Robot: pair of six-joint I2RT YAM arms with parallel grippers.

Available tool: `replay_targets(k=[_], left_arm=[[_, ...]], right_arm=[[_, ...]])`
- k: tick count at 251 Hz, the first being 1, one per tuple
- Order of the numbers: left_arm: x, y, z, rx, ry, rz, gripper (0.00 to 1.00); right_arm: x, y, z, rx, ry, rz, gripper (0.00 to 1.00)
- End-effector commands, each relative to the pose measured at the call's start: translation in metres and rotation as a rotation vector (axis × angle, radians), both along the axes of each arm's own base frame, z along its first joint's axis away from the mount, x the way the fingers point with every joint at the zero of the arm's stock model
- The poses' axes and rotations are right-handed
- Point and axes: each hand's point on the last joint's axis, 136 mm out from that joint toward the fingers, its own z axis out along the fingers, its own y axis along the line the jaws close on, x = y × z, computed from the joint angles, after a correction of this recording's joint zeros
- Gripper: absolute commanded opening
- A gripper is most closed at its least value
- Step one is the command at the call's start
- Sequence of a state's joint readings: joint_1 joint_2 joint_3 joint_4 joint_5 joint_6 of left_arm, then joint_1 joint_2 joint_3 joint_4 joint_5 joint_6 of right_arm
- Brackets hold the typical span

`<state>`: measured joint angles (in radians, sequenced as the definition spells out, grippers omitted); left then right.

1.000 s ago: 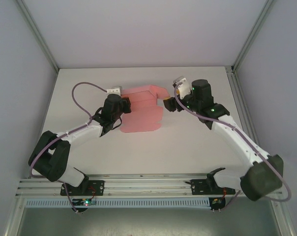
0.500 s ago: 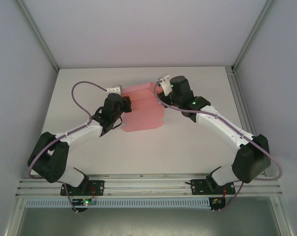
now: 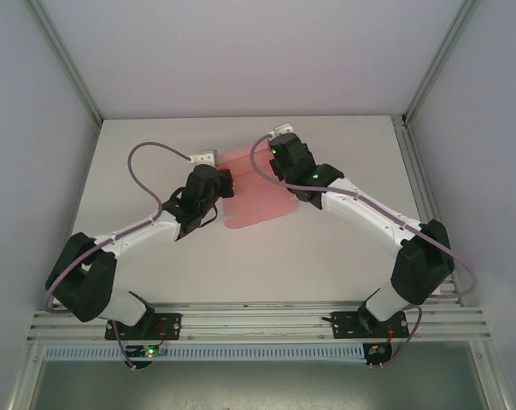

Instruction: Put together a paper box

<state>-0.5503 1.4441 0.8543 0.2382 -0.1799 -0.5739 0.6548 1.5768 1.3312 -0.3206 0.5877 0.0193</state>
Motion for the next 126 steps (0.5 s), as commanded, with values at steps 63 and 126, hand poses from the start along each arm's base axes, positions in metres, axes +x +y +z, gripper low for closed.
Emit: replay_targets(k=[63,126], left_arm=[[0.004,0.018,0.010,0.052,-0.016,0.090,0.00],[0.008,0.015,0.008,0.078,-0.035,0.046,0.00]], right_arm=[[-0.014,0.017,0.016,0.135,0.003,0.214,0.38],[-0.057,-0.007,0.048,0.237,-0.021,0.347,0.61]])
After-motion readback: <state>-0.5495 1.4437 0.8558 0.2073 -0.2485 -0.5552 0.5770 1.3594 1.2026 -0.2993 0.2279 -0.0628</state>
